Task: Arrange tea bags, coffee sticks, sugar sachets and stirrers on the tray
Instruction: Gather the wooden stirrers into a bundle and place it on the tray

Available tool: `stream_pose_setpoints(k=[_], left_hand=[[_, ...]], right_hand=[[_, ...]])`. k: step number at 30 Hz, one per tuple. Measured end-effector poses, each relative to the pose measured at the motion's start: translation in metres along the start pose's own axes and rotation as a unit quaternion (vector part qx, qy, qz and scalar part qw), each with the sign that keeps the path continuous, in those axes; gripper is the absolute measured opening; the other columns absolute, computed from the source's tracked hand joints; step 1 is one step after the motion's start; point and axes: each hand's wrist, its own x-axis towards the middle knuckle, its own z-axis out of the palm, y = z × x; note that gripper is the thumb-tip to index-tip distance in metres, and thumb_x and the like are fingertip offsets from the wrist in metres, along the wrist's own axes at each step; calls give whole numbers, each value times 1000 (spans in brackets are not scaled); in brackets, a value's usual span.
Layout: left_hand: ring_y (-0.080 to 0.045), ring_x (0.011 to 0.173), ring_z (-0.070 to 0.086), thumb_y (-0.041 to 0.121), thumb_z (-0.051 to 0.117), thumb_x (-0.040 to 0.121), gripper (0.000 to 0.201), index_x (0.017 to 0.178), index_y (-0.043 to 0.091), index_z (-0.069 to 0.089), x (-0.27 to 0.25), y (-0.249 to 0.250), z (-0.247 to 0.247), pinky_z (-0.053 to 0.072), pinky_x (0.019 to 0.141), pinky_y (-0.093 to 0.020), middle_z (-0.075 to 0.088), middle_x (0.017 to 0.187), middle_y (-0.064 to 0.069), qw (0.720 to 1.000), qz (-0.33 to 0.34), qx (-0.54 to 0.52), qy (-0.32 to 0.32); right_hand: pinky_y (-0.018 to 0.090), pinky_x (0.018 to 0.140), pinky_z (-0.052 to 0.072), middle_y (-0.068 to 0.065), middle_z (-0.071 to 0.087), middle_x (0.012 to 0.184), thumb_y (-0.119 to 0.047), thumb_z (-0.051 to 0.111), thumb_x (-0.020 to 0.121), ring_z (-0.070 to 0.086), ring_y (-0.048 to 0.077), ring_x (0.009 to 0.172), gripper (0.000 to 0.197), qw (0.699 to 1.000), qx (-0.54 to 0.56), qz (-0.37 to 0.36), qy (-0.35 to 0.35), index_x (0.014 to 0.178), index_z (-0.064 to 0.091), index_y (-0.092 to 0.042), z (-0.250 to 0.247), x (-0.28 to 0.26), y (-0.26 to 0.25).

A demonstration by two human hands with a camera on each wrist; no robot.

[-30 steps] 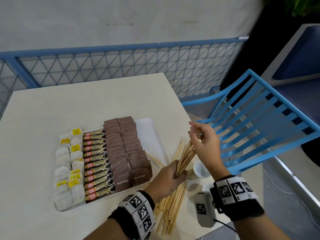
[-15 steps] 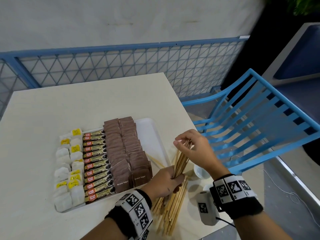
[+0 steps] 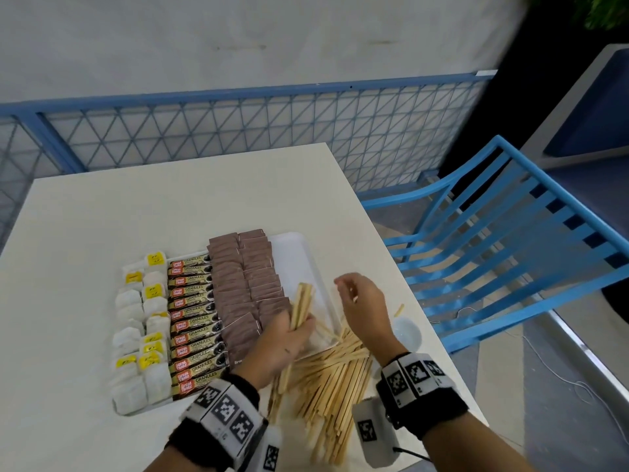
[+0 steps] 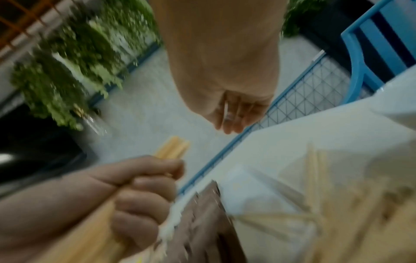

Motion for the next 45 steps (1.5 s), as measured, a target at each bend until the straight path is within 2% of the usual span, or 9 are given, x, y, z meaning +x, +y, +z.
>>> stream_pose_setpoints(k=[5, 9, 15, 23, 25, 28, 34, 42, 45], left_hand=[[-9, 51, 40, 20, 57, 91, 6, 91, 14, 55, -8, -10, -21, 36, 52, -23, 42, 59, 5, 996, -10, -57, 69], [-10, 51, 40, 23, 59, 91, 10, 89, 14, 55, -8, -15, -24, 37, 54, -24, 41, 58, 4, 994, -13, -65, 88], [-10, 53, 45, 30, 62, 88, 17, 89, 14, 57, -8, -17, -19, 41, 56, -23, 46, 59, 4, 992, -13, -54, 112], [-10, 57, 51, 34, 60, 88, 23, 87, 11, 60, -7, -12, -10, 43, 59, -22, 56, 65, 1, 996, -17, -7, 89], [-12, 55, 48, 34, 58, 90, 24, 81, 11, 59, -8, -17, -16, 41, 59, -25, 53, 66, -3, 996, -10, 1, 88], [-13, 53, 42, 33, 53, 93, 32, 70, 11, 54, -10, -23, -27, 36, 58, -26, 46, 58, -1, 995, -12, 20, 101], [-11, 52, 41, 36, 52, 93, 36, 67, 12, 52, -12, -29, -33, 34, 58, -26, 45, 58, -1, 994, -10, 29, 102], [-4, 43, 42, 33, 53, 93, 31, 69, 13, 54, -11, -25, -27, 37, 53, -21, 47, 51, 7, 996, -5, 29, 87], [-4, 40, 41, 33, 53, 94, 34, 66, 13, 53, -10, -26, -27, 36, 50, -18, 45, 47, 8, 996, -4, 36, 87]], right_hand=[[30, 86, 49, 9, 60, 107, -25, 57, 91, 56, 21, 101, 25, 964, -233, -14, -130, 106, 66, -8, 39, -5, 22], [32, 86, 49, 12, 58, 111, -18, 51, 95, 55, 24, 105, 24, 936, -308, 13, -172, 110, 61, -3, 49, -7, 23], [18, 66, 48, 5, 64, 87, -18, 59, 90, 59, 13, 75, 15, 983, -110, 96, -110, 96, 64, -5, 24, -19, 8], [19, 69, 48, -6, 64, 80, -21, 56, 92, 60, 9, 70, 15, 966, -35, -77, -243, 99, 65, -11, 9, -66, -24], [28, 84, 47, 5, 65, 101, -16, 46, 95, 59, 18, 90, 24, 943, -123, -155, -269, 112, 62, -11, 9, -69, -10], [37, 112, 29, 7, 42, 140, -15, 51, 86, 36, 24, 127, 58, 852, -284, -244, -365, 141, 35, -12, 1, -71, 14], [50, 114, 14, 12, 8, 156, -46, 82, 59, 13, 34, 139, 126, 723, -418, -288, -468, 149, 3, -7, -12, -59, 30], [46, 104, 36, 17, 33, 140, -41, 82, 59, 36, 33, 122, 111, 689, -489, -336, -418, 144, 23, -1, -1, -51, 40], [35, 87, 48, 11, 54, 120, -57, 82, 43, 53, 24, 104, 105, 680, -512, -340, -399, 128, 50, -5, -1, -51, 42]])
